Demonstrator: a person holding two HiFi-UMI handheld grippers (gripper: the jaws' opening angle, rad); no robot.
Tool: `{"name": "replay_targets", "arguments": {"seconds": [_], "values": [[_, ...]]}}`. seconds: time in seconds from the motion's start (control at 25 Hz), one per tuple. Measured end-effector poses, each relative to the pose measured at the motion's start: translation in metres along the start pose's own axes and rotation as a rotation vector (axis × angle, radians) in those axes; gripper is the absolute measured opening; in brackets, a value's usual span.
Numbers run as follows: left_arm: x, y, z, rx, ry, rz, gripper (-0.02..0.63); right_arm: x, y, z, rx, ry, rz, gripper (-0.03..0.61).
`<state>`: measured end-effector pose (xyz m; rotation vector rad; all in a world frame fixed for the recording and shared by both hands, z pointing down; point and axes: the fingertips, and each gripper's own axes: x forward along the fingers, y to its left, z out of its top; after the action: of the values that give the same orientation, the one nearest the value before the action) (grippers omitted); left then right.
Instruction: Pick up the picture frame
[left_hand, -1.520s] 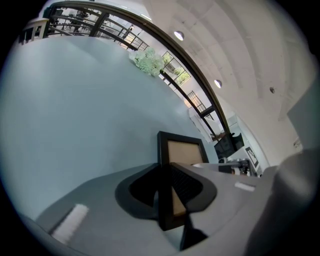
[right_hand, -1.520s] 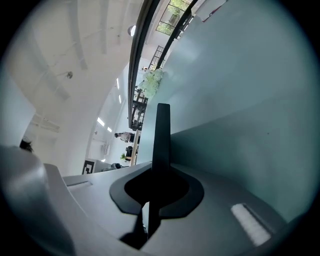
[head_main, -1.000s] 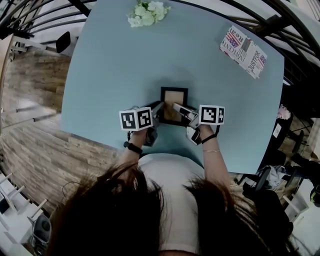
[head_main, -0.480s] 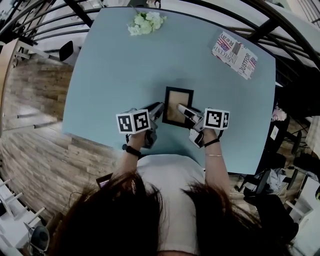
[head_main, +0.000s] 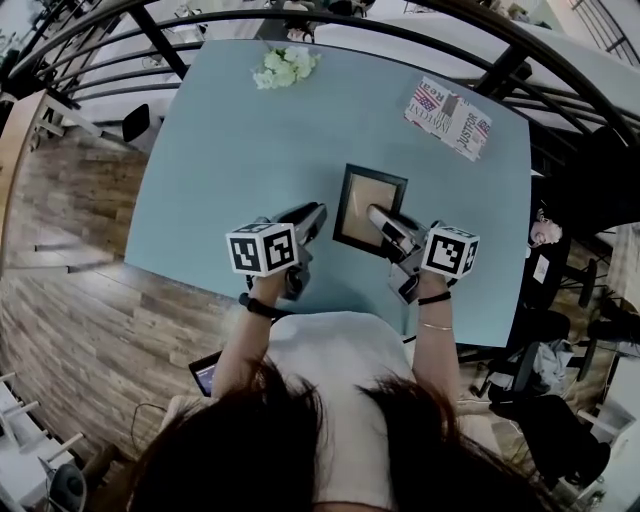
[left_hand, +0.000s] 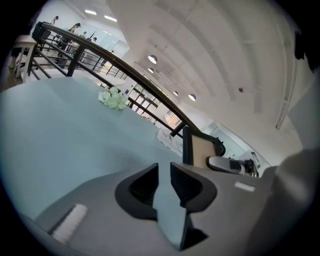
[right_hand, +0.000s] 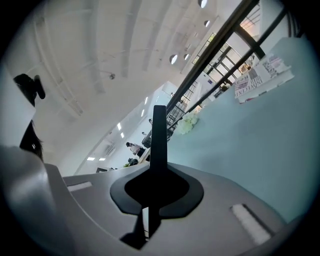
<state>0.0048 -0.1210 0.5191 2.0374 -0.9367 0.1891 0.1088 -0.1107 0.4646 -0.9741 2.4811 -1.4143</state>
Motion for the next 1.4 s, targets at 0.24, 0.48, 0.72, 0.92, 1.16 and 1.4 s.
{"name": "replay_targets", "arguments": {"seconds": [0.24,0.48,0.72,0.92,1.16,1.4], "values": [[-0.015,-0.031,0.018,0.11,-0.058,-0.018,0.135,-0.035,0.024,0.021,-0.144,-0.081,-0.05,0.011],[-0.03,-0.055,0.032,0.216,-0.117,-0.017,0.135,-0.068,0.039,0.035,-0.285,-0.135,-0.152,0.011],[-0.043,-0.076,0.044,0.38,-0.172,0.016,0.135,-0.095,0.048,0.047,-0.443,-0.202,-0.271,0.012],[-0.043,-0.092,0.049,0.519,-0.175,0.057,0.133,-0.112,0.045,0.059,-0.534,-0.268,-0.353,0.012],[-0.039,-0.093,0.051,0.633,-0.186,0.096,0.116,-0.117,0.04,0.061,-0.631,-0.265,-0.413,0.011],[-0.041,-0.088,0.056,0.656,-0.201,0.117,0.061,-0.114,0.036,0.069,-0.707,-0.278,-0.491,0.011]]}}
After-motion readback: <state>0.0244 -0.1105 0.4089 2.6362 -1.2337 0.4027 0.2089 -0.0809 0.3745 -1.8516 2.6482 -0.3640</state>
